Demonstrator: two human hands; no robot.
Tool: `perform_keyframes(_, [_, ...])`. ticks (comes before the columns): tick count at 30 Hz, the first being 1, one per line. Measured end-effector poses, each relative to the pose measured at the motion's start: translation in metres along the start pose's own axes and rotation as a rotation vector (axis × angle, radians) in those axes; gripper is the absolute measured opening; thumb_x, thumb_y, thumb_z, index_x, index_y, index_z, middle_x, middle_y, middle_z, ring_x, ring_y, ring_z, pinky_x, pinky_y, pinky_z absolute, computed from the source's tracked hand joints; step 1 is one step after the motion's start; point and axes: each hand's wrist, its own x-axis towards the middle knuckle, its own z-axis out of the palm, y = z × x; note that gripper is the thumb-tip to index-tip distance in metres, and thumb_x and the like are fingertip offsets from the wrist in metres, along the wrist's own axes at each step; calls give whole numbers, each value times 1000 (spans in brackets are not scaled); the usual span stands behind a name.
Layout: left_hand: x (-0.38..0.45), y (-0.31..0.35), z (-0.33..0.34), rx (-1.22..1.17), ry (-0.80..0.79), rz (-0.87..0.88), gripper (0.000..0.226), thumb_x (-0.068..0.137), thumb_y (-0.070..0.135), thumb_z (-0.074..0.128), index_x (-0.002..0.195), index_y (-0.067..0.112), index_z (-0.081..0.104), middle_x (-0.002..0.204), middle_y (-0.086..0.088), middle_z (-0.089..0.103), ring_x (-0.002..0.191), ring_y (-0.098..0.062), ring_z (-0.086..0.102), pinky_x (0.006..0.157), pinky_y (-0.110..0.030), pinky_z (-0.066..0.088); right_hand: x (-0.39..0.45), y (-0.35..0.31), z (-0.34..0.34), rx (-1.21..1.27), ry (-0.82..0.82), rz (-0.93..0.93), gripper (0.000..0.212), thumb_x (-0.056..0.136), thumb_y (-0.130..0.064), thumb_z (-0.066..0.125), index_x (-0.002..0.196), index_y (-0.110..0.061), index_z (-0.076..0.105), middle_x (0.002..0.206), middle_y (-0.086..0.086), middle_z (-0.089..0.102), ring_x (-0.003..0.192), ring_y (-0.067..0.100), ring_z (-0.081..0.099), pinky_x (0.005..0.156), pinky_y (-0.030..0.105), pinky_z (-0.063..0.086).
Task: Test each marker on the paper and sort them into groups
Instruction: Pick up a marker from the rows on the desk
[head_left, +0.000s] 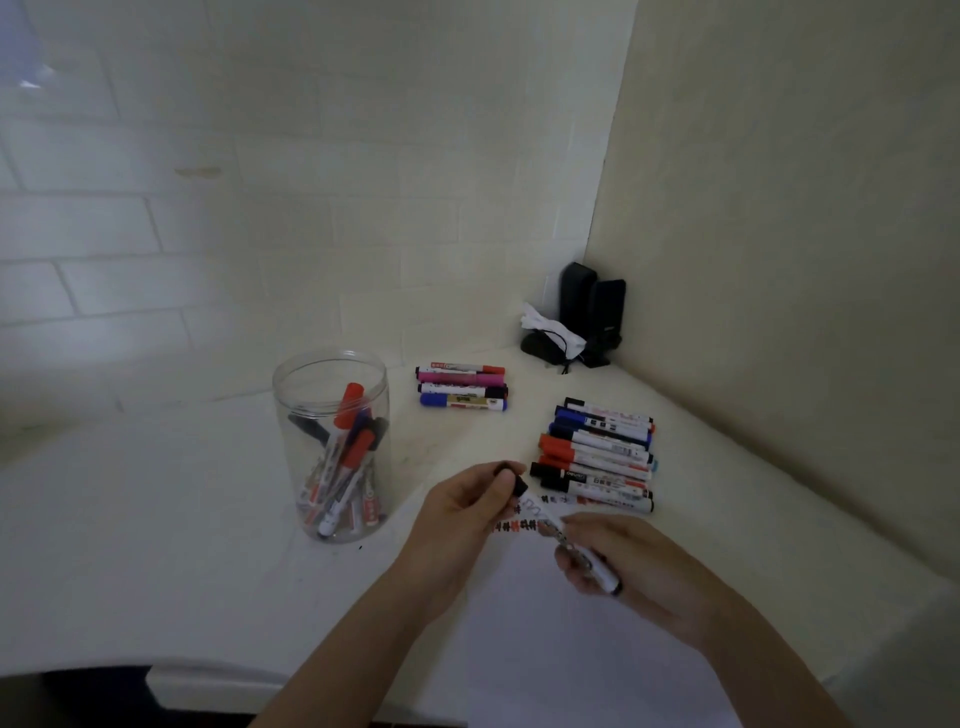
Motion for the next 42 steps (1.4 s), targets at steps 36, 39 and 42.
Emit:
perform_keyframes(36, [45,-35,0,759,108,136,12,80,23,76,84,22,65,84,12,68,79,-2,63,72,-10,48,13,2,-21,329,294,-313,29,91,1,59,115,-12,68,103,12,71,98,23,69,82,43,58])
perform_keyframes(39, [54,-37,1,820,59,193,12,81,24,76,84,24,64,85,11,67,80,-1,61,71,-9,45,22,10,-23,183,396,-279,21,88,-15,68,108,-8,68,79,5,70,77,14,66,68,28,54])
perform_keyframes(42, [63,-44,2,836,-4,210,12,81,21,74,86,23,64,90,9,67,84,-2,61,78,-13,47,40,20,-28,-38,560,-306,35,91,-33,63,93,2,65,58,2,50,54,12,44,50,23,39])
